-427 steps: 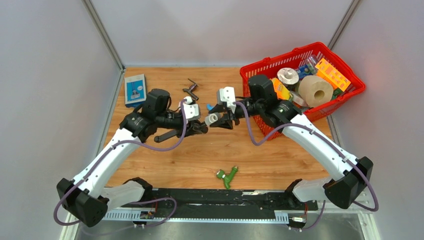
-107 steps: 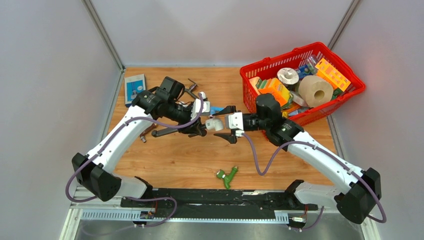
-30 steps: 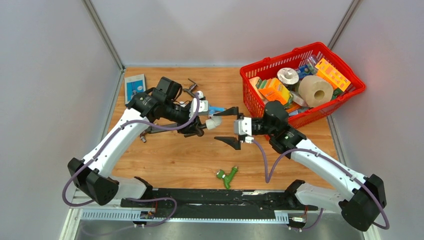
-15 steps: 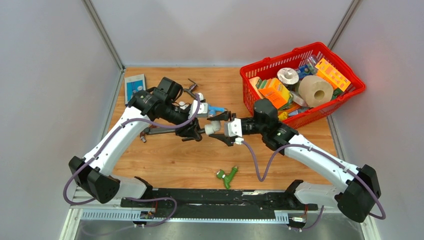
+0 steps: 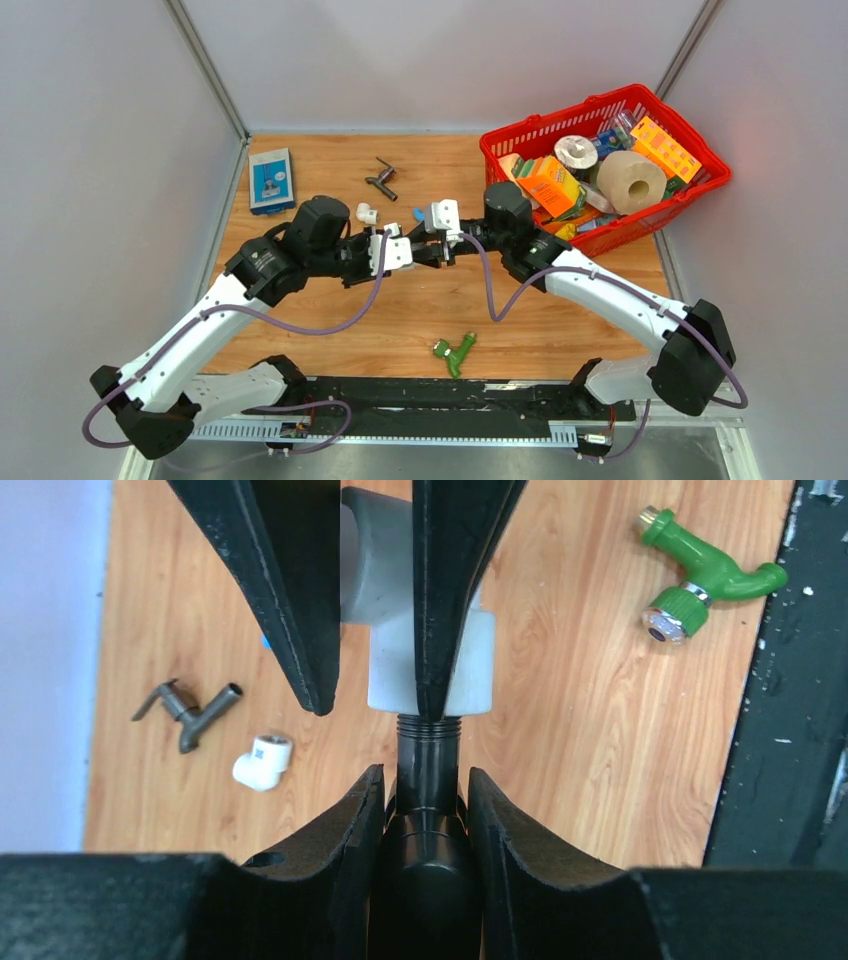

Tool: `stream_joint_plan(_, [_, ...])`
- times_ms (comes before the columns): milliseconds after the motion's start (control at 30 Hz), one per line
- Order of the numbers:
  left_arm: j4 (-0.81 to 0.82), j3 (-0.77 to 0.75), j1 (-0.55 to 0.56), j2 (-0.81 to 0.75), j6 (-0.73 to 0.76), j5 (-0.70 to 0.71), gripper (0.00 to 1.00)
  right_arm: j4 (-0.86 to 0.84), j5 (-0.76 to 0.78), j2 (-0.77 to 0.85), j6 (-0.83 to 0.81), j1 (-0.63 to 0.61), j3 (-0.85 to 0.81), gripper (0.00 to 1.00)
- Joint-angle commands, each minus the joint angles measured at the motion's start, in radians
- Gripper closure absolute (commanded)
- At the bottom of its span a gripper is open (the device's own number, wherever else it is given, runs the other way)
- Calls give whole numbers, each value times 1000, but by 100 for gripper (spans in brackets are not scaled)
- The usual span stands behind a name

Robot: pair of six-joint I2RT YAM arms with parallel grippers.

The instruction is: Install the water faucets

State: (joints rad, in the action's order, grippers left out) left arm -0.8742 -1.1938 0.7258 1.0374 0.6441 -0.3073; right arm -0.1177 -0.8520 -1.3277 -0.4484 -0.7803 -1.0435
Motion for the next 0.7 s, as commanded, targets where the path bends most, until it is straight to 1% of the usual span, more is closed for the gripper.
stream_joint_plan(0, [196,-36,15,-50,-18,83,100,9,24,4,91,9,10,62])
stream_joint_plan(133, [210,20,14,-50,-41,65,100,6,82,91,18,9,28,46])
stream_joint_plan(200, [225,46,9,-56,-55,41,100,9,100,142,-42,9,52,36])
stream_joint_plan(233, [225,49,-3,-54,-58,24,100,9,113,177,-79,9,66,29])
stream_joint_plan(267, [222,48,-17,-50,-67,-31,100,15,117,202,-123,9,86,24])
stream_joint_plan(300, [213,46,-50,-40,-72,-71,100,18,113,223,-166,9,106,22])
stream_joint_plan(333, [208,39,-69,-33,-83,-141,100,18,105,246,-209,9,120,19])
stream_joint_plan(367, [195,31,-109,-16,-92,-189,100,21,97,263,-242,9,138,17])
stream_joint_plan(400, [185,14,-124,4,-95,-267,100,26,90,275,-277,9,148,17])
stream_joint_plan(433, [166,5,-149,18,-98,-298,100,32,88,285,-312,7,161,15])
stream_joint_plan(500, [111,-59,-163,61,-84,-415,100,53,88,289,-352,7,171,14])
stream_joint_plan(567, [31,-113,-170,113,-57,-488,100,78,90,282,-386,3,168,13])
stream_joint_plan(667, [-90,-179,-170,200,-14,-541,100,110,111,265,-423,-5,162,12])
